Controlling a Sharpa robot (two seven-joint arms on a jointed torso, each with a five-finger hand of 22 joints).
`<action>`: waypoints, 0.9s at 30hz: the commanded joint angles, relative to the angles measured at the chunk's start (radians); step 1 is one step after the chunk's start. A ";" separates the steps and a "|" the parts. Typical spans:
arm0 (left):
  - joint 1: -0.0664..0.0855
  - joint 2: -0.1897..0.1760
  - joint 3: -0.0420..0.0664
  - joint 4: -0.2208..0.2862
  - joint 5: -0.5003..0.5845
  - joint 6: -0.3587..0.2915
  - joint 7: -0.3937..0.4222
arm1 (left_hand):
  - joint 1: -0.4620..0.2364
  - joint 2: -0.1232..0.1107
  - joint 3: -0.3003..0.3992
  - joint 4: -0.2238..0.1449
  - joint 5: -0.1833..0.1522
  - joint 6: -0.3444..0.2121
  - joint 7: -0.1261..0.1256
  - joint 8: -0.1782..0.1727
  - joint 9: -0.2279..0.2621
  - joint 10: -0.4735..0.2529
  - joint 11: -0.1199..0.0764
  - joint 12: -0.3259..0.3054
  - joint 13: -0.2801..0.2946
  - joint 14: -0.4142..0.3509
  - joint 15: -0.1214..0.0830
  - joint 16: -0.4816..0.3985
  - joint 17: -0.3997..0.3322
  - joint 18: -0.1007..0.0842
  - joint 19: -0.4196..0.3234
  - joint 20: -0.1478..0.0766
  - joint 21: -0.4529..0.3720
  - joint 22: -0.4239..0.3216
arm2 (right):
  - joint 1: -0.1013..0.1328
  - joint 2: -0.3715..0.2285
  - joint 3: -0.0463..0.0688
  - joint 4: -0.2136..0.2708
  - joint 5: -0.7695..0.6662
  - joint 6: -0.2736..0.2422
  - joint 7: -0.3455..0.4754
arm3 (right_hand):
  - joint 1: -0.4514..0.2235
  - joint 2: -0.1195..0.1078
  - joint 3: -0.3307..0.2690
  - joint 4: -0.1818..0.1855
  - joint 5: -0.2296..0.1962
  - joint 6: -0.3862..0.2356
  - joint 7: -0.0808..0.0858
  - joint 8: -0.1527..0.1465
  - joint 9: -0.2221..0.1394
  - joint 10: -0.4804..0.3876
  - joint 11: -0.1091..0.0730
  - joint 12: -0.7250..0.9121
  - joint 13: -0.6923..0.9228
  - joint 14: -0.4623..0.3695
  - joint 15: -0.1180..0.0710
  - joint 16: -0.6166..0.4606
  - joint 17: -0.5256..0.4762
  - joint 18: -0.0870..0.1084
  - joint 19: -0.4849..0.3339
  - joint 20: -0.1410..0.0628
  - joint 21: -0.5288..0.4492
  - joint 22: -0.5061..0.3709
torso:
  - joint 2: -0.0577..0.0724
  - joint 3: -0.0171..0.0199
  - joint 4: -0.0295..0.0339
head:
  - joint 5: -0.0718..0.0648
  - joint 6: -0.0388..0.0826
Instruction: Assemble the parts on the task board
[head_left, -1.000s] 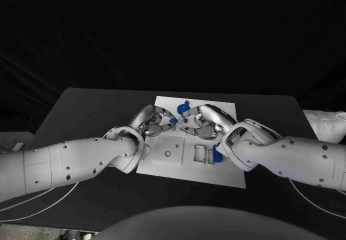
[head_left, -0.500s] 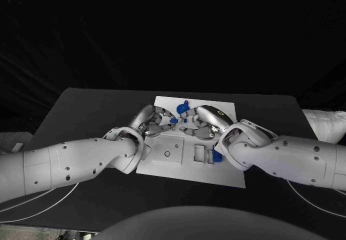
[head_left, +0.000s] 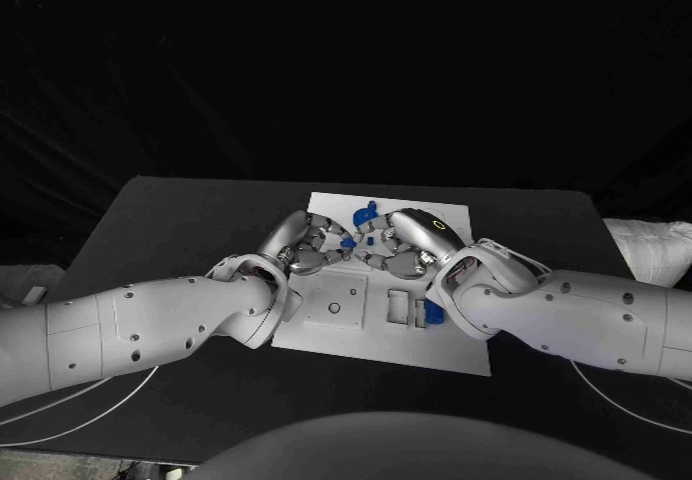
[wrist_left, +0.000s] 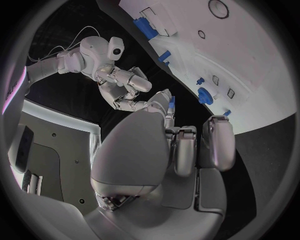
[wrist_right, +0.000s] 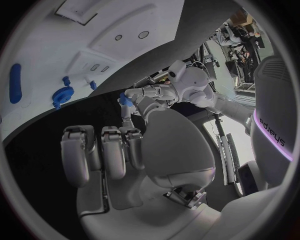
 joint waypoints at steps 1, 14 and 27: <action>-0.001 0.002 0.001 0.004 0.004 0.019 0.017 | 0.003 0.008 0.004 -0.001 0.001 0.010 -0.007 0.004 0.011 0.106 -0.006 0.006 0.261 0.105 -0.007 0.003 0.263 -0.007 0.006 0.000 0.004 0.140 | -0.001 0.002 0.000 -0.001 -0.029 -0.018 -0.006 | -0.017 0.003 -0.010 0.005 -0.034 0.005 -0.002 -0.005 -0.004 0.103 0.006 0.004 0.263 0.106 0.006 0.003 0.263 0.000 0.049 0.004 -0.008 0.234 | 0.001 -0.0001 0.0007 | 0.000 0.000; -0.001 0.002 0.001 0.008 0.004 0.026 0.019 | 0.004 0.008 0.004 -0.001 -0.001 0.010 -0.007 0.004 0.011 0.106 -0.007 0.006 0.261 0.105 -0.007 0.003 0.263 -0.007 0.007 0.000 0.004 0.140 | -0.005 0.011 0.000 -0.009 -0.052 -0.025 -0.034 | -0.024 0.002 -0.021 0.010 -0.063 0.005 -0.001 -0.006 -0.006 0.103 0.006 0.004 0.263 0.106 0.007 0.003 0.263 0.002 0.044 0.004 -0.014 0.232 | 0.001 0.0002 0.0001 | 0.001 0.000; -0.001 0.002 0.001 0.014 0.004 0.029 0.020 | 0.004 0.008 0.004 -0.002 -0.003 0.010 -0.007 0.004 0.010 0.106 -0.007 0.006 0.261 0.105 -0.007 0.003 0.263 -0.007 0.007 0.000 0.004 0.140 | -0.012 0.017 0.000 -0.017 -0.076 -0.016 -0.054 | -0.010 0.007 -0.024 0.001 -0.019 0.030 -0.010 0.016 0.010 0.103 -0.002 0.004 0.263 0.106 0.001 0.003 0.263 0.004 0.041 0.000 -0.019 0.230 | 0.001 -0.0001 0.0001 | 0.000 0.000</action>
